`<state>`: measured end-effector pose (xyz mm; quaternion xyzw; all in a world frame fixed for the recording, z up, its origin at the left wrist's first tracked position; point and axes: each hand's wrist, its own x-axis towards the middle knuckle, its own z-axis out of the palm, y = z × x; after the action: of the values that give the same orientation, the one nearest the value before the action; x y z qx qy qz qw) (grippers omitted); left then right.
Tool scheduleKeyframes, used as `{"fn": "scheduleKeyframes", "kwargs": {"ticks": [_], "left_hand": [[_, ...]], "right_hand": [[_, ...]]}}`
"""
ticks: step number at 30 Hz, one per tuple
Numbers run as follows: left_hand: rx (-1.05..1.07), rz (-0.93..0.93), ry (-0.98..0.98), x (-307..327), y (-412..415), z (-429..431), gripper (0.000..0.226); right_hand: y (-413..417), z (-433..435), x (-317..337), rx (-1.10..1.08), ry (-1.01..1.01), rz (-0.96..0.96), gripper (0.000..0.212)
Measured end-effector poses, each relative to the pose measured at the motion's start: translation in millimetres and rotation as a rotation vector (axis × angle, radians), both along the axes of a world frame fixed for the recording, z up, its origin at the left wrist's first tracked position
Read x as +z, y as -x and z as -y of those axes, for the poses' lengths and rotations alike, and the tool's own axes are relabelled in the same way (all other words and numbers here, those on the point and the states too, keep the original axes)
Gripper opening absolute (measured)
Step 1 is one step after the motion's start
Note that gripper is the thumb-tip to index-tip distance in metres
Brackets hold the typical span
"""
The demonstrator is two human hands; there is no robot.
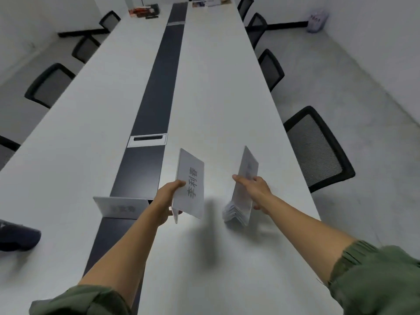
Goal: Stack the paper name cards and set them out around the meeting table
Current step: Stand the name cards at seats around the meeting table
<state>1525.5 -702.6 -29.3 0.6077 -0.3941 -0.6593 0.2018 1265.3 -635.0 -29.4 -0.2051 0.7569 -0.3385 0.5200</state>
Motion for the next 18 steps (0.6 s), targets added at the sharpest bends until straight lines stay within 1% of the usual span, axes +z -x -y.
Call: {"fn": "scheduleKeyframes", "kwargs": {"ticks": [3,5,7,10,11,12,14,15,18], "left_hand": [[0.047,0.003,-0.006,-9.5,-5.7,-9.7,0.048],[0.065,0.007,0.001,-13.6,-6.2,-15.1,0.038],[0.072,0.014,0.005,-15.6,-7.1,-19.2,0.035],[0.074,0.020,0.016,-12.6,-7.7,-21.8,0.038],[0.077,0.016,0.028,-9.3,-7.3,-21.3,0.037],[0.086,0.012,0.042,-4.2,-5.6,-20.7,0.036],[0.106,-0.008,0.072,7.8,0.4,-17.2,0.040],[0.110,-0.023,0.091,16.4,5.9,-14.8,0.044],[0.092,-0.086,0.161,48.0,34.5,-9.9,0.049]], "right_hand": [[-1.3,5.9,-0.2,-0.007,-0.019,0.002,0.087],[-3.2,8.6,-0.5,-0.006,-0.011,-0.005,0.082],[-5.3,10.1,-1.2,-0.002,-0.021,-0.011,0.080],[-5.7,7.9,7.0,-0.028,-0.015,0.080,0.099],[-3.7,7.0,10.8,-0.054,-0.016,0.127,0.100],[-0.6,5.3,17.7,-0.072,-0.009,0.161,0.094],[7.0,2.0,34.9,-0.067,0.045,0.207,0.070],[11.7,0.4,44.6,-0.054,0.079,0.219,0.062],[37.8,-8.4,71.1,-0.056,0.178,0.216,0.053]]}}
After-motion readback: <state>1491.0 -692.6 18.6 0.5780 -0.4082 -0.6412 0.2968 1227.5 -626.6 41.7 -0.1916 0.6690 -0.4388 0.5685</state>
